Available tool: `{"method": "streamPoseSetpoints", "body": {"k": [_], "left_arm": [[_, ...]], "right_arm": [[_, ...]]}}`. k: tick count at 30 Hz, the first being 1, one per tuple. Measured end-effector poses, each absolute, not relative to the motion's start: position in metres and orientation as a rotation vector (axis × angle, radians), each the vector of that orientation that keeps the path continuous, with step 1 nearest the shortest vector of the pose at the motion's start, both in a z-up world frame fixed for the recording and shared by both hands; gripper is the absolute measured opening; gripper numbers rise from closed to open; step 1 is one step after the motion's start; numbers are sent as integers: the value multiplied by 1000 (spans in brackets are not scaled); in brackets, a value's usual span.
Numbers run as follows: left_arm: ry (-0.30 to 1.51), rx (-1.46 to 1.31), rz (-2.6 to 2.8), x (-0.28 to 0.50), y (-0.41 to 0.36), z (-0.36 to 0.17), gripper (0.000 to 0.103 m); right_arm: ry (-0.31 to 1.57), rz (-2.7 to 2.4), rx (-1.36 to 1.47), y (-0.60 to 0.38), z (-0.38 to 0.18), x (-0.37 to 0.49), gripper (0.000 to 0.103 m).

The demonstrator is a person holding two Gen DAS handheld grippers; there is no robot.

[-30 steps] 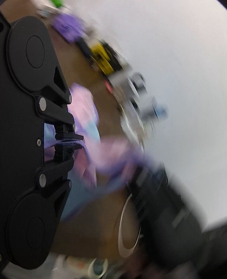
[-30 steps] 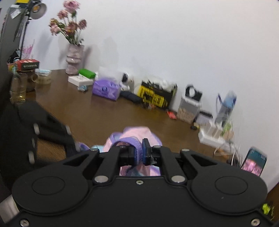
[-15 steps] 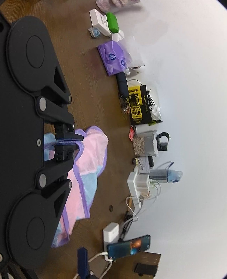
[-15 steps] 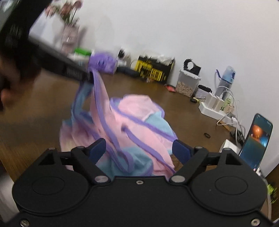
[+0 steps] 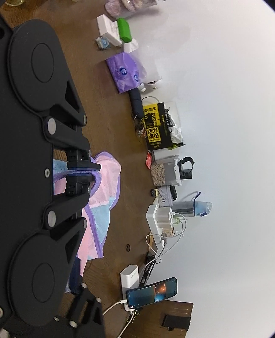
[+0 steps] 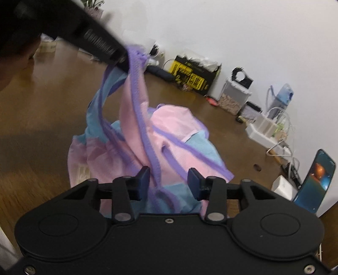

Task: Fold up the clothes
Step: 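Lift the garment by its trim with both grippers, stretching it between them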

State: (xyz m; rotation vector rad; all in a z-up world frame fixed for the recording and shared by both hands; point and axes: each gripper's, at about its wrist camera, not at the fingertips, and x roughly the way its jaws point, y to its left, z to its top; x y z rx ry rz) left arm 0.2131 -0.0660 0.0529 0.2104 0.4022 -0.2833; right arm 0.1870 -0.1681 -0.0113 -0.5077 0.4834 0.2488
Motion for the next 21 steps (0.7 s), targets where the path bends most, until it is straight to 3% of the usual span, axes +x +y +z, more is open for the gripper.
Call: {"method": "streamPoseSetpoints", "body": {"k": [3,4,5,11,12,13,14,21], "left_arm": [[393,201,-279,208,-64,53,3],[391,204,-280,205,-64,53,3],[384,213,-281,201,-65,53,3],[335,263,-324,175,-70,53,3],[329,274,-328,172,-71,52,3],[326,279,-328,170,-72,52,3],[323,287,-327,168,-72,51,3],[308,297,-346,159,-72,52,3]], "right_arm": [[464,204,-546,-171,-12,184,37],[466,182,-569,-172,-15,183,17],[469,175,-575,-174,-16,182,3],[395,144,-684,-167,-15,162,6],[388,143,-702,-165,-16,160,11],[382,141,-720,-164,-17,158,25],[378,145,-740,-161,-19,157,31],[411,186,-769,-153,-33,162,30]]}}
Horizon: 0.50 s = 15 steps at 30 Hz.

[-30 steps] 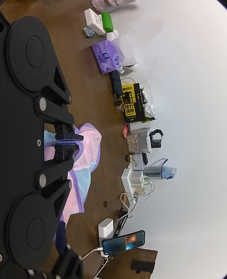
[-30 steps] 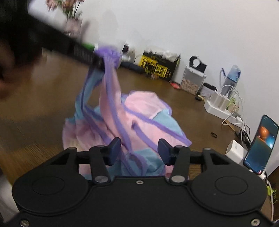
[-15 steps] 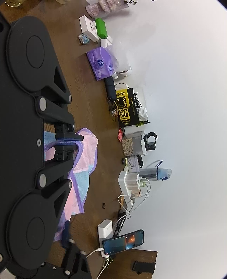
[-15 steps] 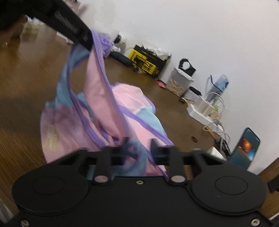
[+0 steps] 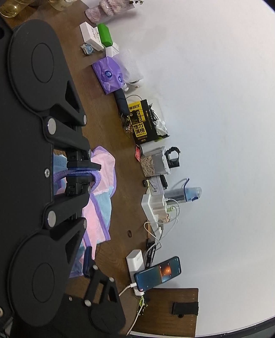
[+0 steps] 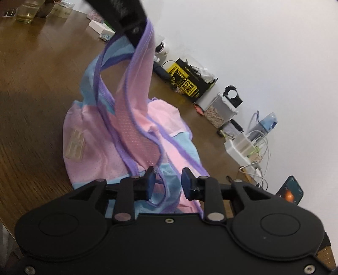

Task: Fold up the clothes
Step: 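Lift the garment by its trim with both grippers, stretching it between them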

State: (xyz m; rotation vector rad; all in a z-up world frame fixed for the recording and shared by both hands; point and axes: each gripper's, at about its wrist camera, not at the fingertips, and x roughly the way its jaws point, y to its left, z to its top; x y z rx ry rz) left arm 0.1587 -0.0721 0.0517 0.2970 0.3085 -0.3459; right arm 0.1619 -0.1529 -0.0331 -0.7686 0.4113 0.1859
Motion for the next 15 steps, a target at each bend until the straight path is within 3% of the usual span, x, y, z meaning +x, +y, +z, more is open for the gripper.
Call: {"method": "streamPoseSetpoints", "body": {"k": [1,2,7,15], "left_arm": [[306,298,-346,158,-72,52,3],[304,300,-341,159,-72,52,3],[265,266,-311,166,-58,82,3],[36,202,-359,126,-38,192,3]], "right_arm": [[410,185,-768,-153,-33,162,21],[413,186,-758,-154,-32,163,5],[364,178,-694,-166,2,156,5],[56,169,-550,-203,136,113,5]]}}
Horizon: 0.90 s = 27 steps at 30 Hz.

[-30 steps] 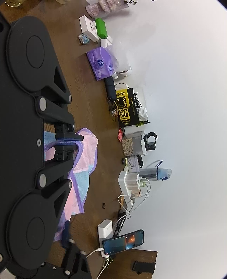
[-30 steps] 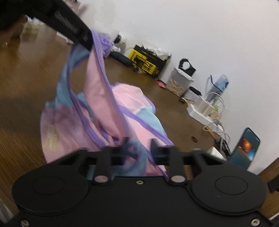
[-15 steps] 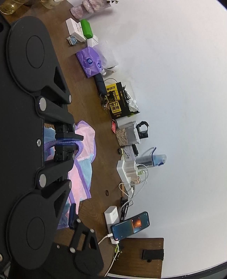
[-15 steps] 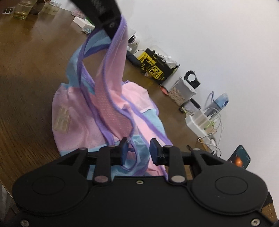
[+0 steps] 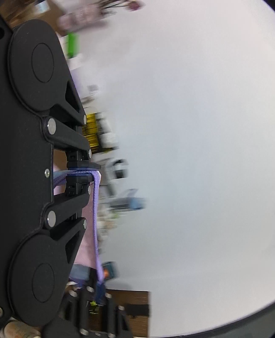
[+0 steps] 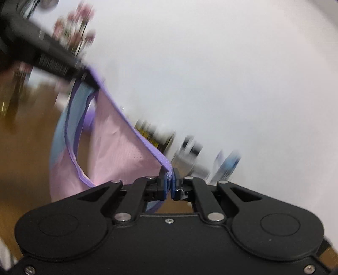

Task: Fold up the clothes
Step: 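Lift the garment by its trim with both grippers, stretching it between them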

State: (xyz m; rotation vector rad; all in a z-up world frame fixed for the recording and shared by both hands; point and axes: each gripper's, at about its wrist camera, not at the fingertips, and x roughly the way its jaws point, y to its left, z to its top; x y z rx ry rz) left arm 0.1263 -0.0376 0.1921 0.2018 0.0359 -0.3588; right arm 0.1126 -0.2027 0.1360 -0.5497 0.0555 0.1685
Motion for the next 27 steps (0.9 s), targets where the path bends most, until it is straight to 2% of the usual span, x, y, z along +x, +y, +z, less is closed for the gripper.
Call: {"method": "streamPoseSetpoints", "body": {"k": [4,8,14,20,27], "left_arm": [[-97,189,-405,90,-25,261,3],[-200,153,-426,57,-15,332,3],[-271,133,-421,42,-6,389,3],[-167,107,-405,90,-2,378,3],[11,186,-318,228,-21,324,3]], "right_arm": [[-156,123,-594,-205,217,74,5],[-302,85,-627,-202,273,43,5],[-421,54,-653,-199,339,20,5],[-373,116,-637,-197,343,49,5],[-204,129,-612,-188,302,162,5]]}}
